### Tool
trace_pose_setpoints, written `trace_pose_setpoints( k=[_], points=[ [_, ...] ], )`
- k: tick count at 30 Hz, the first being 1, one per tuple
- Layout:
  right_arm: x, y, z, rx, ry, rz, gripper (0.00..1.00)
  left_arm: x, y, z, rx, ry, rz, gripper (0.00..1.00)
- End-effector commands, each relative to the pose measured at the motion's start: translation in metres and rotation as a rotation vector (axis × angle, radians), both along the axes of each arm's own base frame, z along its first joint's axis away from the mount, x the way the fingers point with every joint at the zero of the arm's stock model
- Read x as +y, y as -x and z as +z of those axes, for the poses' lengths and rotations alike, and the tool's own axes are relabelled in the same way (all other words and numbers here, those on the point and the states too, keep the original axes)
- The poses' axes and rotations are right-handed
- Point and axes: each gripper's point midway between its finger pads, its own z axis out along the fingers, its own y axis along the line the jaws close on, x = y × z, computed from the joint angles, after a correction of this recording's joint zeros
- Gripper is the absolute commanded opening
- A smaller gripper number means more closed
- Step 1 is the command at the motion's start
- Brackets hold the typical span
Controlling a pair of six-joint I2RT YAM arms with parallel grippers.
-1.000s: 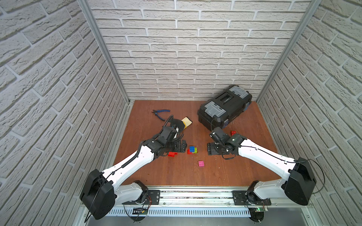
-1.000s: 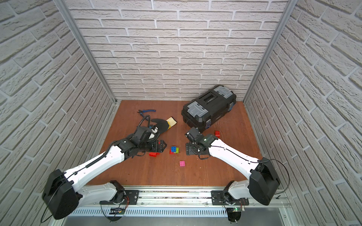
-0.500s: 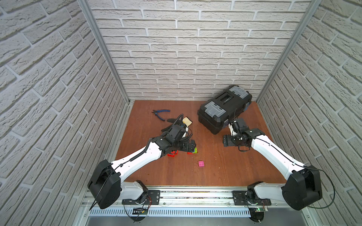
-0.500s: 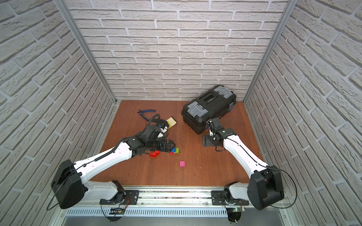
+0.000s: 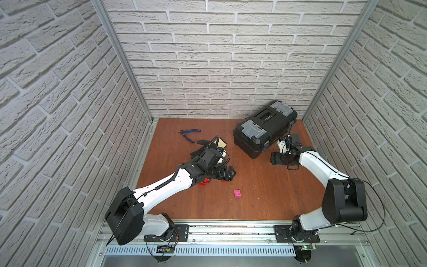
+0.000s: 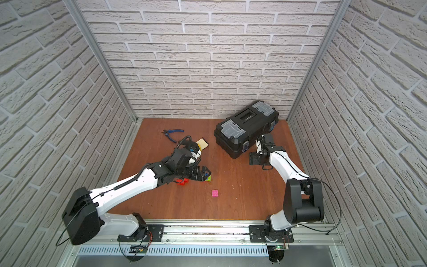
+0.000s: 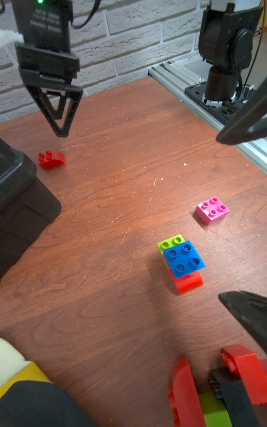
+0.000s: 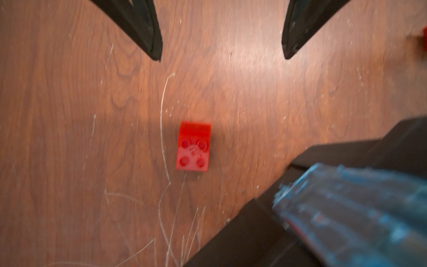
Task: Assemble the letter s with lego
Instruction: Pick up the lego brick from the center of the board.
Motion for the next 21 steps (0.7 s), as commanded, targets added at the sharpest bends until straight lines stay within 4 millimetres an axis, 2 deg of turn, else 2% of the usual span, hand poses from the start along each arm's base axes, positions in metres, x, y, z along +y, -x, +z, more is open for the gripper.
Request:
trace_pose_setpoints(
  k=[1,11,16,21],
  points=[
    [-0.002,-0.033,0.008,-0.108,-0.03,0.009,0.8,-0.005,0.0,0.006,-0.02,0.051,0.001,0.98],
    [-0.012,-0.06,-0.022,-0.09,0.016,0.001,0.72,-0.003,-0.002,0.015,-0.046,0.078,0.025,0.98],
    [-0.016,-0.063,-0.035,-0.068,0.032,-0.014,0.67,-0.003,-0.002,0.014,-0.04,0.077,0.023,0.98],
    [-0.024,-0.064,-0.039,-0.066,0.075,-0.029,0.63,-0.002,-0.002,0.013,-0.039,0.072,0.025,0.98]
  ],
)
